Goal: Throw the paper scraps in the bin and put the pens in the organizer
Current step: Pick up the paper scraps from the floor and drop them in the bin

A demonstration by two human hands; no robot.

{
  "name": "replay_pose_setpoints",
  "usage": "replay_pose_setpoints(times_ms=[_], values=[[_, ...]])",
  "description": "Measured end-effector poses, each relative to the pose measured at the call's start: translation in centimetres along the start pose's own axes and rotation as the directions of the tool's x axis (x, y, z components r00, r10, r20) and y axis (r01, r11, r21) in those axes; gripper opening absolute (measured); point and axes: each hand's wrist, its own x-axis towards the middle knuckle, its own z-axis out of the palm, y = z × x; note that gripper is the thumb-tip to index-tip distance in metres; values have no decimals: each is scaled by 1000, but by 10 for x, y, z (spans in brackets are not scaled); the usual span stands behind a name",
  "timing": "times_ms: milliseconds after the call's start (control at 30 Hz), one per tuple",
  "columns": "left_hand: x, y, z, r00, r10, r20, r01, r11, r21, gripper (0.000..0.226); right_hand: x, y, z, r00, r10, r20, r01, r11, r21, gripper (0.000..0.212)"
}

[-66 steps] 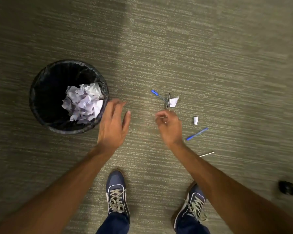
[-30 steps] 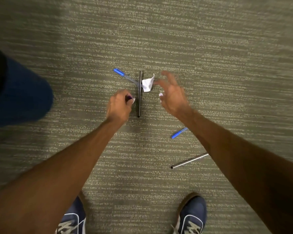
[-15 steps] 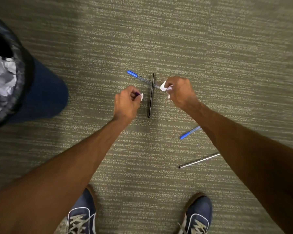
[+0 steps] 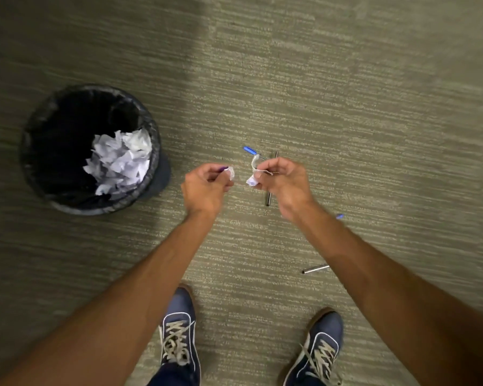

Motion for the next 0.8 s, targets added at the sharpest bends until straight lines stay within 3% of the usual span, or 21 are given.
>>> replay_pose_setpoints(times_ms=[167, 367, 533, 600, 633, 800], values=[[-8, 32, -78, 987, -38, -157, 8, 982, -186, 17, -32, -37, 92, 990, 88, 109, -92, 995, 37, 27], [14, 48, -165, 938, -131, -321, 54, 970, -238, 19, -41, -47, 190, 982, 136, 132, -117, 983, -142, 25], [39, 48, -200, 897, -276, -345, 147, 924, -354, 20, -26, -33, 241, 993, 111, 37, -93, 940, -327, 15], [48, 45, -207, 884, -313, -347, 175, 910, -375, 11, -20, -27, 252, 996, 88, 20, -73, 913, -400, 12], [52, 44, -209, 883, -326, -339, 186, 904, -384, 3, -17, -25, 255, 996, 86, 14, -72, 905, -419, 12], [68, 39, -218, 877, -365, -311, 243, 898, -366, 12, -7, -20, 261, 990, 133, 41, -104, 904, -414, 13]])
